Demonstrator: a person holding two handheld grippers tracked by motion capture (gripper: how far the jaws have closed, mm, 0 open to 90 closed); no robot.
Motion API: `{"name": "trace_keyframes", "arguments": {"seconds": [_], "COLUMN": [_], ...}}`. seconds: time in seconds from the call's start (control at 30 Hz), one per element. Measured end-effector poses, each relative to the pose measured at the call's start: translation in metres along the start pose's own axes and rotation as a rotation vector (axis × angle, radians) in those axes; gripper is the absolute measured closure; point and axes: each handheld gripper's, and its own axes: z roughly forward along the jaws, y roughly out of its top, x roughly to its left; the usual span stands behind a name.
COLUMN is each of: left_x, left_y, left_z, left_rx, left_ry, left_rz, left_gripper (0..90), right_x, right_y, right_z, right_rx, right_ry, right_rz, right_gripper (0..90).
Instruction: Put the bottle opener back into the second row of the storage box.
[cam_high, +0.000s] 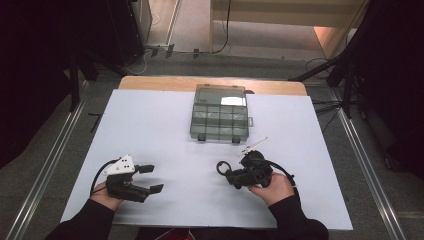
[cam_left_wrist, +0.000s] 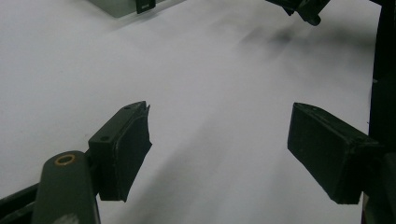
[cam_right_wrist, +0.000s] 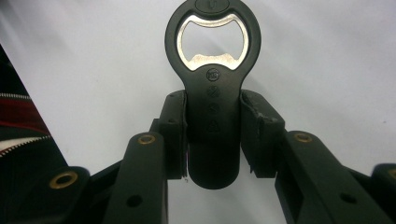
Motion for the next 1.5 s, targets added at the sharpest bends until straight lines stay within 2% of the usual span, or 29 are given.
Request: {"name": "trace_keyframes", "arguments": {"seconds": [0.6, 1.5], "left_x": [0.001, 0.001], "left_y": [0.000, 0.000], "left_z": [0.000, 0.000], "left_rx": [0.001, -0.003], "left_ry": [0.000, 0.006], "left_rz": [-0.003, -0.006], "left_gripper": [21.1, 21.1], "right_x": [-0.019, -0.035], "right_y": [0.013, 0.042], "right_z": [-0.008, -0.018], "right_rx": [-0.087, -0.124], "right_ry": [-0.002, -0.019], "right_rz": [0.003, -0.014], "right_gripper": [65.9, 65.8]}}
